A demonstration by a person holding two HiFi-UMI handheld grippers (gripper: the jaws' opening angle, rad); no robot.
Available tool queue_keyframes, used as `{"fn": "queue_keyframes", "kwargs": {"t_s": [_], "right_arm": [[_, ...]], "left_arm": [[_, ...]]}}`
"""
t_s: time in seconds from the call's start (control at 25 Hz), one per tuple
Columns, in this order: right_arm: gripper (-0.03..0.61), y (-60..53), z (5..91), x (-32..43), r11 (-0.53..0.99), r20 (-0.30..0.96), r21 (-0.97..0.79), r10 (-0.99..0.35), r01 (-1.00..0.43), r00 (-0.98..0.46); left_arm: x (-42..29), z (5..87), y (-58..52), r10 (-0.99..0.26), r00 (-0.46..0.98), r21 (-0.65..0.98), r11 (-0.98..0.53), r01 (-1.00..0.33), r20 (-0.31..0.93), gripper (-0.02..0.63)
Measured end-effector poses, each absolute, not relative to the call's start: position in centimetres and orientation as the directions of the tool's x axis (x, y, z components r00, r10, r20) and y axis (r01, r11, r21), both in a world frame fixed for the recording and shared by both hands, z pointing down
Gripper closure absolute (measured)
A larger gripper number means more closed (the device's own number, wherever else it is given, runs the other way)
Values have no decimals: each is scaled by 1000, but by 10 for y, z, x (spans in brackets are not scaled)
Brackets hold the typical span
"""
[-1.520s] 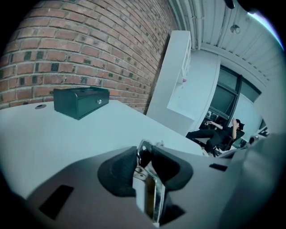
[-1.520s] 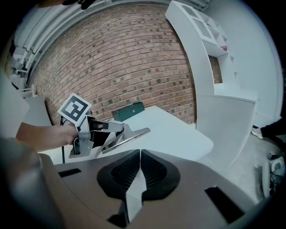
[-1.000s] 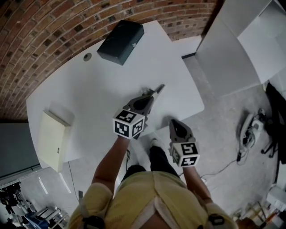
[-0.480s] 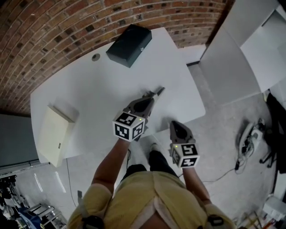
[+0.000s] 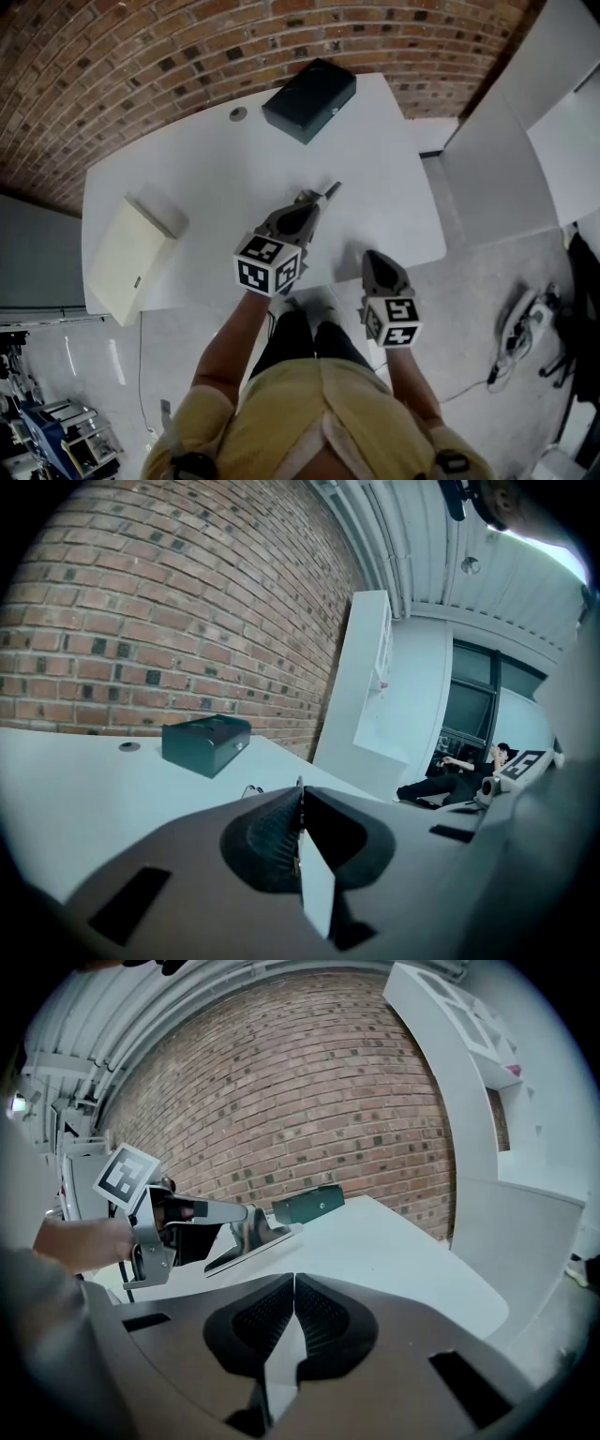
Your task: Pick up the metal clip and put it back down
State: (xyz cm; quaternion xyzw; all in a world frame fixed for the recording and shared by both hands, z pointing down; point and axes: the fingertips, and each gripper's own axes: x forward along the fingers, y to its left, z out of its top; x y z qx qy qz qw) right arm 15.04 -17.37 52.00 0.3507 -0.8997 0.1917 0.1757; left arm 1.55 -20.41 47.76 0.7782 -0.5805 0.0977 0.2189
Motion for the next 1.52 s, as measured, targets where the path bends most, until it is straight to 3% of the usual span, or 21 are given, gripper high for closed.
{"fn": "queue_keyframes", "kwargs": {"t_s": [0.36, 0.8, 1.52], "right_arm": [[574, -179, 508, 105, 750, 422, -200, -515, -630, -747], [574, -211, 502, 38, 785, 425, -191, -475, -589, -771], [574, -256, 521, -90, 837, 499, -151, -394, -525, -772]], "left_arm": [[-50, 463, -192, -905, 192, 199, -122, -972, 381, 604], [-123, 457, -212, -915, 150, 201, -78, -976, 375, 604], [-272, 477, -251, -927, 62, 228, 26, -973, 371, 604]]}}
